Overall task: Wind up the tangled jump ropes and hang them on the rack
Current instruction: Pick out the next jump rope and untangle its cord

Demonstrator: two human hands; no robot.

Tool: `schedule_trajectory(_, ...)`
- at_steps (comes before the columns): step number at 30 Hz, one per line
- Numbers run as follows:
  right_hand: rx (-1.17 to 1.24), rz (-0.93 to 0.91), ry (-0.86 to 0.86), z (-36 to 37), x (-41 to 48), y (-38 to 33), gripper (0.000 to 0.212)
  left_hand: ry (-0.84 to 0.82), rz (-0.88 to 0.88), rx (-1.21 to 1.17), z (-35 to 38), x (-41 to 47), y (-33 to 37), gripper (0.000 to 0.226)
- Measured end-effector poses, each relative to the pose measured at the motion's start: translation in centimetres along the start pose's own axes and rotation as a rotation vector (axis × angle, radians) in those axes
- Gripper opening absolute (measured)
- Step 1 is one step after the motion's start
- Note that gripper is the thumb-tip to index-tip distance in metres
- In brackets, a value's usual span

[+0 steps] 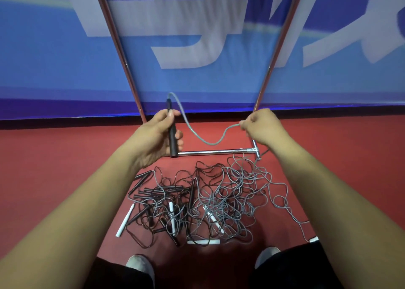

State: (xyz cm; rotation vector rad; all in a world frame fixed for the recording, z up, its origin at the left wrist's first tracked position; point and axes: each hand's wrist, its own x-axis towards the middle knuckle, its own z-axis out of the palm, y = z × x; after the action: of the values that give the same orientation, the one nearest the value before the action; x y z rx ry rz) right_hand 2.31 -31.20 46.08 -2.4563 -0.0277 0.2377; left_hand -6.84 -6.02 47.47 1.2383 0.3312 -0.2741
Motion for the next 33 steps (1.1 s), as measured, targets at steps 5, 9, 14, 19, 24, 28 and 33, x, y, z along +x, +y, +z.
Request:
schedule_trajectory(5,-0.116,0.019,-0.404,1.3,-2.9,-2.2,0.027,0.022,-0.051,-0.137,1.1,-0.2,0.3,0.026)
schedule_trajectory(9,-0.015,0.074,-0.598,2.5,-4.1,-3.3,0.026,0.156,-0.113,-0.334,1.3,-0.3,0.5,0.023)
schedule_trajectory(14,0.113,0.255,-0.057,1.9,-1.0,-1.4,0.023,0.449,-0.086,0.032,-3.2,1.0,0.6,0.021)
schedule_trajectory(19,0.021,0.188,0.130,1.3,0.0,0.1,0.028,0.029,-0.196,-0.731,-4.2,-0.8,2.3,0.007)
schedule_trajectory(24,0.091,-0.086,-0.231,2.8,-3.4,-3.8,0.033,-0.142,0.081,-0.588,-0.6,-1.3,1.9,0.018)
schedule_trajectory(28,0.325,-0.258,-0.414,2.5,-5.1,-5.5,0.019,-0.016,0.132,0.078,0.6,-0.8,-0.3,0.011)
schedule_trajectory(33,0.402,-0.325,-0.451,1.9,-5.1,-5.5,0.021,-0.216,0.172,0.452,1.1,-1.2,-1.2,0.008)
